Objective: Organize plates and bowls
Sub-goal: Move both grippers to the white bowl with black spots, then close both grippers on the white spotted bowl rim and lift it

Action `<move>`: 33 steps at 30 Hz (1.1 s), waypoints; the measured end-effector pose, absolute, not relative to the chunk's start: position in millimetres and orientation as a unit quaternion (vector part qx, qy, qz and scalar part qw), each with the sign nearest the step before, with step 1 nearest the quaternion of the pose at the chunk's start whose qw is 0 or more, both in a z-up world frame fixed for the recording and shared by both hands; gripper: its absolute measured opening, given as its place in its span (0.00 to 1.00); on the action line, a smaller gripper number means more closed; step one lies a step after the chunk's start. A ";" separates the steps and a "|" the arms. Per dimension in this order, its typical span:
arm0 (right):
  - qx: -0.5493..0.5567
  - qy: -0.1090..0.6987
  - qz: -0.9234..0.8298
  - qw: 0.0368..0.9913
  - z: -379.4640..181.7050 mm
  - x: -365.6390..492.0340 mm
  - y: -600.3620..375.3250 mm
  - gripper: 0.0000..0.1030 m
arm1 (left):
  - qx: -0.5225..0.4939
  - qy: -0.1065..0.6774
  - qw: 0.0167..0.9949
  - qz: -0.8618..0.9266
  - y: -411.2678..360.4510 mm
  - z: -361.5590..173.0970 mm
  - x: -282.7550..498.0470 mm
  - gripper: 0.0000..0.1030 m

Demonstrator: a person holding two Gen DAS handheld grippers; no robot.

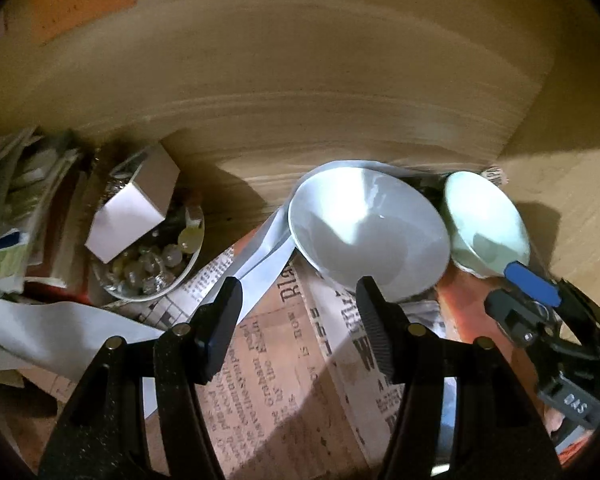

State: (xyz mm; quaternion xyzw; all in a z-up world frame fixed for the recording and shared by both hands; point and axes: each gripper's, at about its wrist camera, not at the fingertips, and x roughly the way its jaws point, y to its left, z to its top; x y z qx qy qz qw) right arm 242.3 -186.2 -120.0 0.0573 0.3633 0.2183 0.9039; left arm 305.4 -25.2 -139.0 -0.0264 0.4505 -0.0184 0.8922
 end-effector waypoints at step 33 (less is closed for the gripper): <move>0.047 0.395 0.215 0.892 -150.2 259.2 -180.3 0.52 | 0.041 0.507 0.859 -0.052 -42.0 -176.1 325.7 0.22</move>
